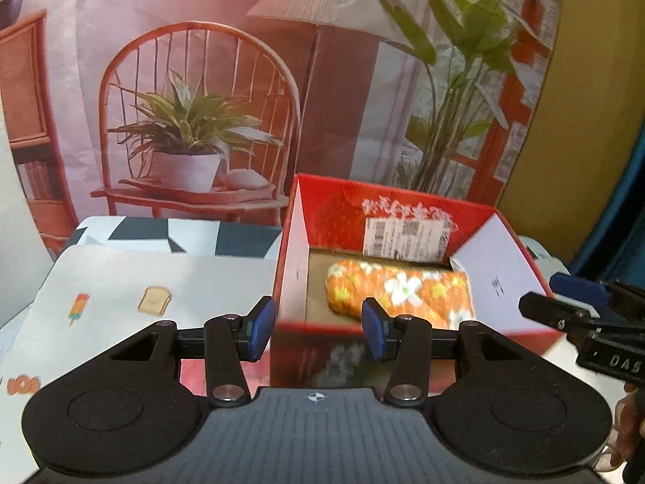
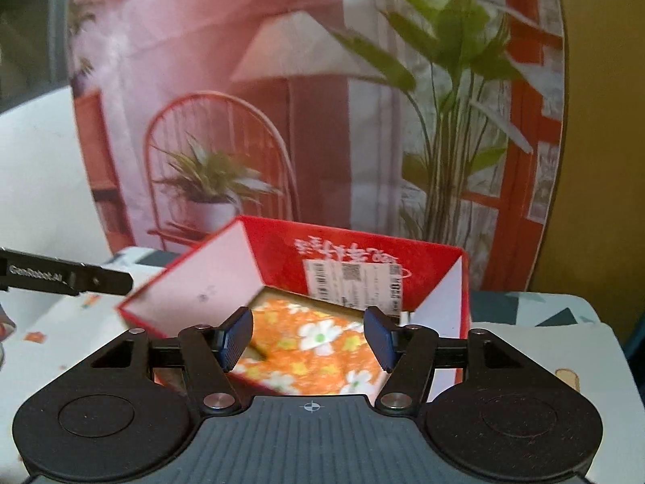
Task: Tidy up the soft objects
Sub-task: 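Open both grippers to release the mitt inside the box, then move both grippers down to the green tasselled yarn ball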
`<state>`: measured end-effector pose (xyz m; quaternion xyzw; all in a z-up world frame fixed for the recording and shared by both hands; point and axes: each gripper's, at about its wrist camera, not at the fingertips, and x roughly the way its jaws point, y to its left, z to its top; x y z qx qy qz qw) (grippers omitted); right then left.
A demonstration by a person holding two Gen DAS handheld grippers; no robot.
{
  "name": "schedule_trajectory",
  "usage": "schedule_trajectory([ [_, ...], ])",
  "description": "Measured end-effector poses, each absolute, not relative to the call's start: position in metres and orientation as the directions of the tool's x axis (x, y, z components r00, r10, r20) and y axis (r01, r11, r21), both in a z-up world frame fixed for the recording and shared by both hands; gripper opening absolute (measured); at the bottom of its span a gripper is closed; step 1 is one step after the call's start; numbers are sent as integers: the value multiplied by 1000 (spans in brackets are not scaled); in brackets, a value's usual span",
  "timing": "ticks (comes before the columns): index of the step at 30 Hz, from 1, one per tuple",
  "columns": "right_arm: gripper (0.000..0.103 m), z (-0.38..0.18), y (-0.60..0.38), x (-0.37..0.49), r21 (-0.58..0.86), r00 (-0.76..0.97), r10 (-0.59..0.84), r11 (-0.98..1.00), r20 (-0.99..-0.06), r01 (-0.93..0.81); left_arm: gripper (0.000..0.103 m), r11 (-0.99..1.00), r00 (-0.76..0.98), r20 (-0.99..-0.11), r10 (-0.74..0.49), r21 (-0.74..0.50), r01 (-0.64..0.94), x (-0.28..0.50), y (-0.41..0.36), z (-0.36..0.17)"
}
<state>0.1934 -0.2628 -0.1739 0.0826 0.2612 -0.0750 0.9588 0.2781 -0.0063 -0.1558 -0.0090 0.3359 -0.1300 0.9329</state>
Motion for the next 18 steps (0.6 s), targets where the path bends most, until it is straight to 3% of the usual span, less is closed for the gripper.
schedule_trajectory([
  [4,58,-175,-246,166,158,860,-58,974,-507,159,50,965,728,-639,-249,-96,245,248,-1,-163],
  [18,58,-221,-204,96,187,775,25,975,-631,121,50,967,673,-695,-253,-158,200,174,17,-201],
])
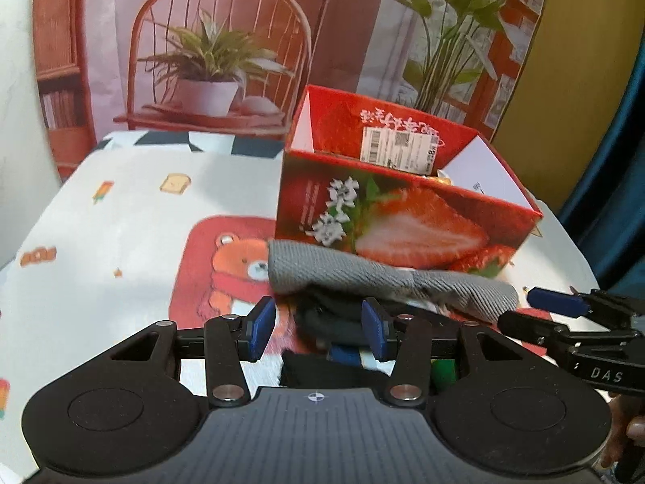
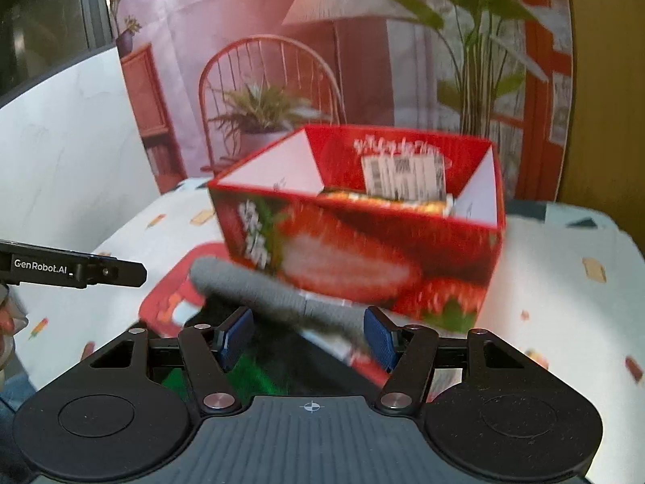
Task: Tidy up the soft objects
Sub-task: 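Move both grippers down to the green tasselled yarn ball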
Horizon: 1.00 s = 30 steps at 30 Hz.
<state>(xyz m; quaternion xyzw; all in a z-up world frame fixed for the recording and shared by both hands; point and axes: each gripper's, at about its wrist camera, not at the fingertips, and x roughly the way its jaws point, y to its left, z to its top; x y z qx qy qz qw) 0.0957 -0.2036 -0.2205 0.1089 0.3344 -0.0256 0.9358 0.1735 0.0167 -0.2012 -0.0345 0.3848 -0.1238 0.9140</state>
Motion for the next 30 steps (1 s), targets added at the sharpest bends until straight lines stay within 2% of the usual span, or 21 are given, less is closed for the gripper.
schedule_trajectory([
  [5,58,-222,-197,84,155,761,19,982,-649,108,50,963,665,-698,-268,-173,206,163,11,-205],
  [30,58,-227,-172,64,189,728,126,982,-674,6,50,922,582,-716,-385,-277,269,148,-4,-213],
])
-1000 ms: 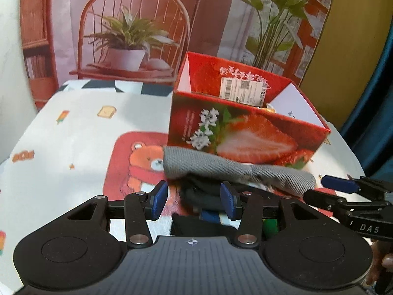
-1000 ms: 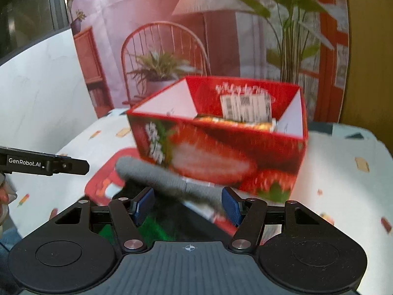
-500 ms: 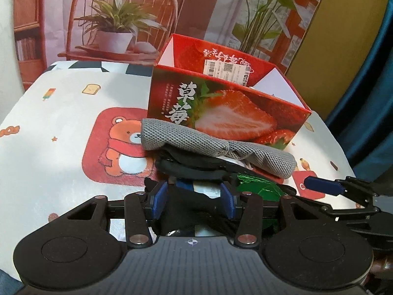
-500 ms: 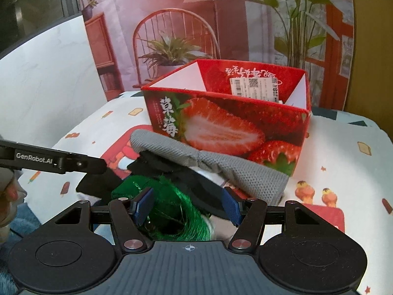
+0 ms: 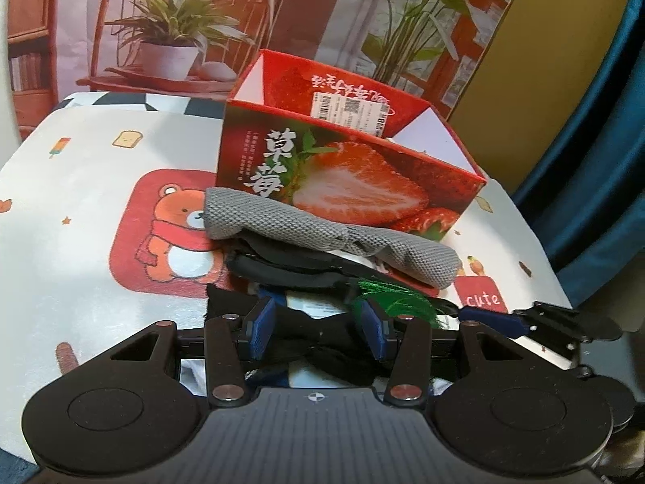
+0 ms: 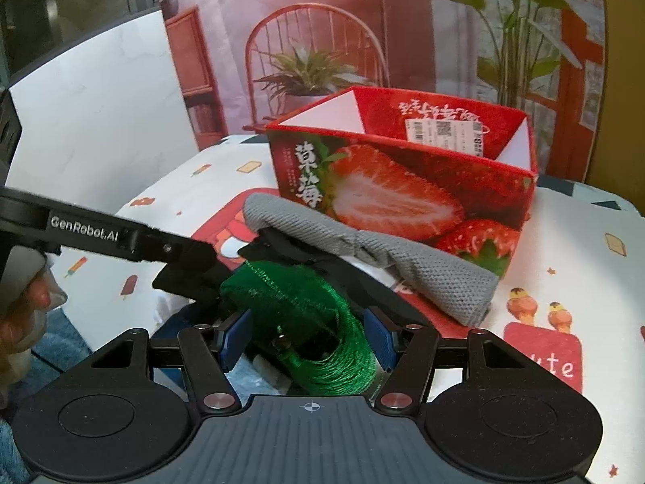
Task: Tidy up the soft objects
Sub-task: 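Close the right gripper on the green yarn ball while the left gripper also closes on it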
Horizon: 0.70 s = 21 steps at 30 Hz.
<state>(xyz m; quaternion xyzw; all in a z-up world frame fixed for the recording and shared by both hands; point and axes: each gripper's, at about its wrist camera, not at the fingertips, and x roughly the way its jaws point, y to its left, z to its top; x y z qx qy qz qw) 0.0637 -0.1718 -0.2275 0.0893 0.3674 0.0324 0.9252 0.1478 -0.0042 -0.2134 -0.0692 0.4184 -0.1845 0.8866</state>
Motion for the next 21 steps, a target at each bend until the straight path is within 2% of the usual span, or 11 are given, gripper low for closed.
schedule_trajectory([
  [5,58,-234,-166,70,189,713,145,982,-686,-18,55,900,548,-714,-435,-323,294,153,-11,-214],
  [13,58,-245,-164,80,202,693,164,979,-702,-27,56,871,500,-716,-487,-362,331,160,-23,-218],
  [21,58,-252,-170,86,229,685,177,973,-706,-15,62,845,448,-717,-534,-444,297,173,-23,-231],
])
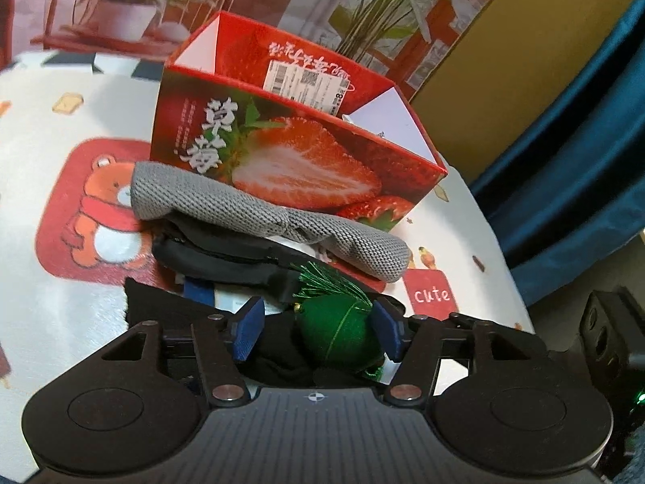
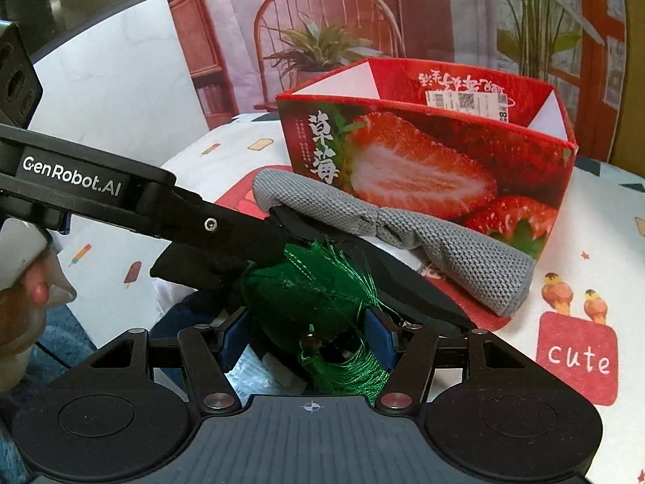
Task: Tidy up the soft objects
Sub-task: 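Close the right gripper on the green yarn ball while the left gripper also closes on it, then lift the green ball with both grippers and carry it over the box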
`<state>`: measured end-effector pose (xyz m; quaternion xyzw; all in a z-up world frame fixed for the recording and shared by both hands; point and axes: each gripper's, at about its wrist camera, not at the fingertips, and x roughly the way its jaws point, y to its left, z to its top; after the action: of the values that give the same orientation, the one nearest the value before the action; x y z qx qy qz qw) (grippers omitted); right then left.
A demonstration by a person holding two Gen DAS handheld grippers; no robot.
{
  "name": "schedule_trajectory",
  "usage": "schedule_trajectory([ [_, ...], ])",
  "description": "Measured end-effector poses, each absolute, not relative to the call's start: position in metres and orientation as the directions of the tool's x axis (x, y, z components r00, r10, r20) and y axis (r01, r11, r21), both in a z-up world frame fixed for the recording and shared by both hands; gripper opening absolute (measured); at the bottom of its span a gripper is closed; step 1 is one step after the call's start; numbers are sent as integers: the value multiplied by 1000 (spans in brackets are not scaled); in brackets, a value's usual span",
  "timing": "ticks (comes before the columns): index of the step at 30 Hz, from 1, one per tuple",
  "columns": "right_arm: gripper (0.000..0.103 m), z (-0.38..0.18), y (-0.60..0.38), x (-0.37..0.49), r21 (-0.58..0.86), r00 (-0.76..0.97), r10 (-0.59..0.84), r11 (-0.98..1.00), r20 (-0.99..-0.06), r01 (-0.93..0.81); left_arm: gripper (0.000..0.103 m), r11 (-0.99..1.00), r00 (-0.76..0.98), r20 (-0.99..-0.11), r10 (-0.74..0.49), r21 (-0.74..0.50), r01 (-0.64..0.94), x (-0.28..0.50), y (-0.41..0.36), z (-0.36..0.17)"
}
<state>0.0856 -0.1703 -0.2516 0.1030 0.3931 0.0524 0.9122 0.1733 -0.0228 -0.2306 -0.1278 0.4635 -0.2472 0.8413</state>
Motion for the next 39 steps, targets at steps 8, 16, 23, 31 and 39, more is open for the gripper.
schedule_trajectory([
  [8,57,-252,-173,90,241,692,190,970,-697,-23,62,840,448,-710,-542,-455,296,177,-27,-226],
  [16,57,-253,-173,93,245,690,194,969,-697,-25,62,831,420,-718,-556,-480,279,181,-28,-236],
  [23,55,-245,-176,94,251,709,198,967,-677,-30,53,818,441,-689,-575,-473,328,179,-30,-225],
  [31,54,-228,-180,103,231,743,188,972,-642,-46,53,815,488,-653,-579,-469,340,187,-29,-206],
  [39,54,-192,-189,126,190,797,168,979,-581,-68,53,819,570,-590,-572,-442,365,206,-32,-166],
])
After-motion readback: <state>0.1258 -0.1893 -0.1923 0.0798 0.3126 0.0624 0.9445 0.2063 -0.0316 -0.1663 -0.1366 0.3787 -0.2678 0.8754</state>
